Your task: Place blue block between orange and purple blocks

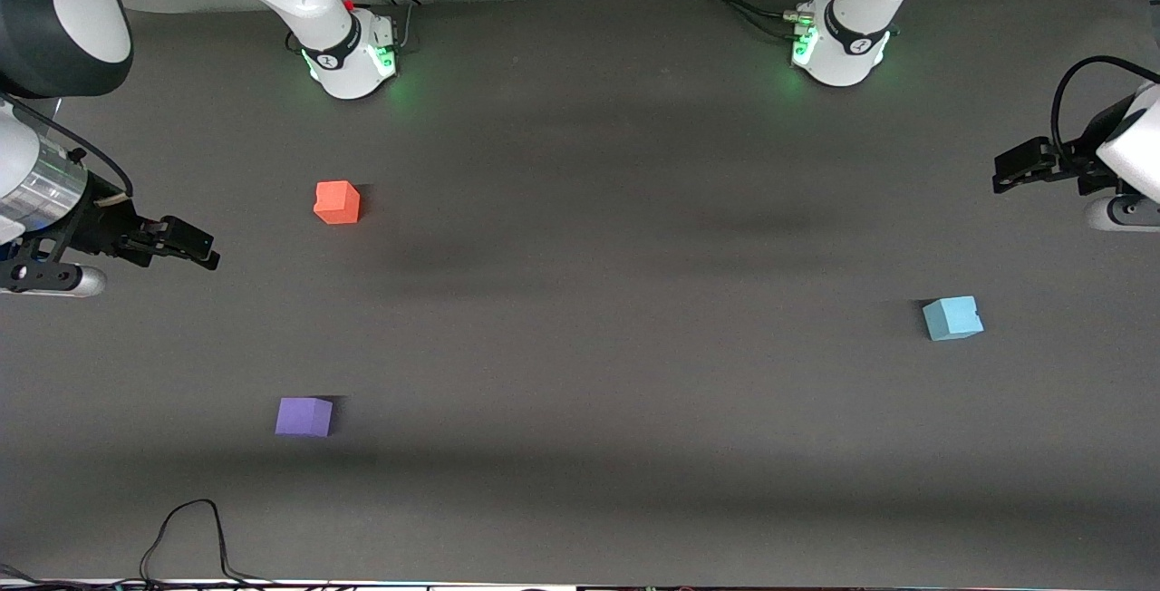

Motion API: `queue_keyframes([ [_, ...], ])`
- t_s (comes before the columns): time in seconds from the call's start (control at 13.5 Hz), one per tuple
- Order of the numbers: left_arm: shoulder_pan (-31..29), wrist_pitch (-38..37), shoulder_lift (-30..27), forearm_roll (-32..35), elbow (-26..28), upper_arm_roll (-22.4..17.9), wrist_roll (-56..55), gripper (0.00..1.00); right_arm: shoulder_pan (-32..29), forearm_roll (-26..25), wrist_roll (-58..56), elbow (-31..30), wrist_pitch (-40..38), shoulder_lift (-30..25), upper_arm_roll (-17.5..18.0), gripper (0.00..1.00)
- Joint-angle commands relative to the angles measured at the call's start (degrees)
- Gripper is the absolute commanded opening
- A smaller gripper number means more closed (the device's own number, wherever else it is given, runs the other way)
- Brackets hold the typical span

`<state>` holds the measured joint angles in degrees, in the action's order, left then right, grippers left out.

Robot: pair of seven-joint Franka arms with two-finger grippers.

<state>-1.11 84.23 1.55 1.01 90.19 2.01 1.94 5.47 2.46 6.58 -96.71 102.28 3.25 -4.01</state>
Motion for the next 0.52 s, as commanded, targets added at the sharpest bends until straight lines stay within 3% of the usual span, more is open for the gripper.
queue_keyframes([
  [0.0,0.5,0.7,-1.3,-0.6,1.1,-0.3,-1.0,1.0,0.5,-1.2,0.1,0.7,-0.7,0.3,0.1,1.0],
  [0.44,-0.1,0.6,-1.1,-1.4,1.3,-0.6,-0.4,1.0,0.4,-1.1,0.5,0.6,-1.5,0.3,0.1,1.0],
])
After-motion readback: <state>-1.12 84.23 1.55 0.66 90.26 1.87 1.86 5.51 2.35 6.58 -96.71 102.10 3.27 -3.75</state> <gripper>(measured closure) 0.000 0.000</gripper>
